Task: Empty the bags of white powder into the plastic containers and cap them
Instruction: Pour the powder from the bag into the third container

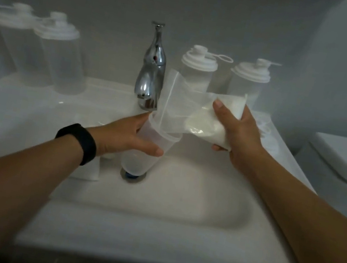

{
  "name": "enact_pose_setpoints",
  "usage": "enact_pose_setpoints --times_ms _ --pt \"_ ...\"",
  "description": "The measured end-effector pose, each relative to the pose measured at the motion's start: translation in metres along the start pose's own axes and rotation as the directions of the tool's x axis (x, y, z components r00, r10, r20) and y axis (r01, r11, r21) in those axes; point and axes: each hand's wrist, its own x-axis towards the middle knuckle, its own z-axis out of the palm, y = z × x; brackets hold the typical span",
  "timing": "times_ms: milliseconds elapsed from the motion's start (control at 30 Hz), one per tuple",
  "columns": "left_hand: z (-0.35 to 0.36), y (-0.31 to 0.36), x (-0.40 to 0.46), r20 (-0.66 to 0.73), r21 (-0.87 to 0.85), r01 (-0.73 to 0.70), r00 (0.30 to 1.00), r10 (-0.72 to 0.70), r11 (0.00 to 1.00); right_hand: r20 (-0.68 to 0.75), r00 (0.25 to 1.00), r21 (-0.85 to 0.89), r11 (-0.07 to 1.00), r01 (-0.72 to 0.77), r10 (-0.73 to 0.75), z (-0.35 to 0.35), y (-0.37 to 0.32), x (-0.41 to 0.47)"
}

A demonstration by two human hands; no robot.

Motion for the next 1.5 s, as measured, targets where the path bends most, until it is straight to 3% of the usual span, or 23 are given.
enact_pose_setpoints --times_ms 367,967,1500 --pt "0.0027 -0.0021 0.0007 0.026 -0.074 -0.01 1.0 0.012 0.997 0.021 0.999 -0.001 1.0 0.025 -0.025 -0.0024 0.0021 0.0016" --pt "0.0014 0.0 0.004 0.06 -0.045 -0.034 0.998 0.036 0.998 -0.019 0.999 -0.025 0.999 0.032 -0.033 -0.0005 -0.0053 -0.0018" --pt "0.0013 -0.002 0.0064 0.025 0.021 -0.028 0.999 0.027 0.999 -0.039 0.989 -0.126 0.983 0.135 -0.141 -0.0041 -0.0052 -0.0019"
